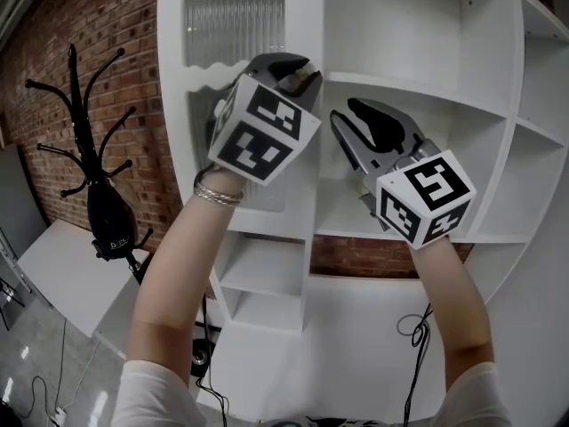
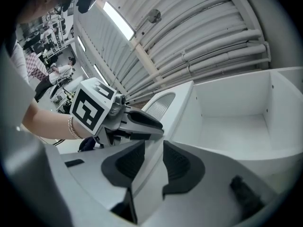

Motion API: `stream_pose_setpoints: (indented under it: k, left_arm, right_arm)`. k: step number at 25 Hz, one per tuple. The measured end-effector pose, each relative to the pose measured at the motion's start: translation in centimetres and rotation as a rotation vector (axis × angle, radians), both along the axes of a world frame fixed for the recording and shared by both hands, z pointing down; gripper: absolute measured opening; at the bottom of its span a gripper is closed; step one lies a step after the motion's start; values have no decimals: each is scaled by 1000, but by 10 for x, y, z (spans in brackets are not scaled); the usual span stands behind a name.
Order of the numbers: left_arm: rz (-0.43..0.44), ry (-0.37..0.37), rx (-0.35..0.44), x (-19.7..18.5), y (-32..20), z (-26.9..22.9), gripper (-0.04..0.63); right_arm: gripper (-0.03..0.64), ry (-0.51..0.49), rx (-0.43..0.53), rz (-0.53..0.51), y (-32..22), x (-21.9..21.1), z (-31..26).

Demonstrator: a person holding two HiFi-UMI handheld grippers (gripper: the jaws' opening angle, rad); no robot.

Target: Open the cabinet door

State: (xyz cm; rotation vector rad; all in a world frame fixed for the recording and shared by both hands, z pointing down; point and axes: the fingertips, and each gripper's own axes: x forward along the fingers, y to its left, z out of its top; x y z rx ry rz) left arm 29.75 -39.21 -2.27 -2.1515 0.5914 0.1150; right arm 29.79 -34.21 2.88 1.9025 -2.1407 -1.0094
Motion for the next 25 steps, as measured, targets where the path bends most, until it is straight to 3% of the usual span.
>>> stream_pose_setpoints:
  k: [11,20,25]
  left_arm:
    - [114,40,-38,-37,29,0,92]
    - [223,72,-104,-76,51,-2,92]
    - [257,84,-117,-91,59,-4,92]
  right_arm:
    - [107,-3,19,-34,9,-13,1]
    - [106,69,70,-85,35,-43,-9]
    - [40,84,86,-82,41,-55,-13]
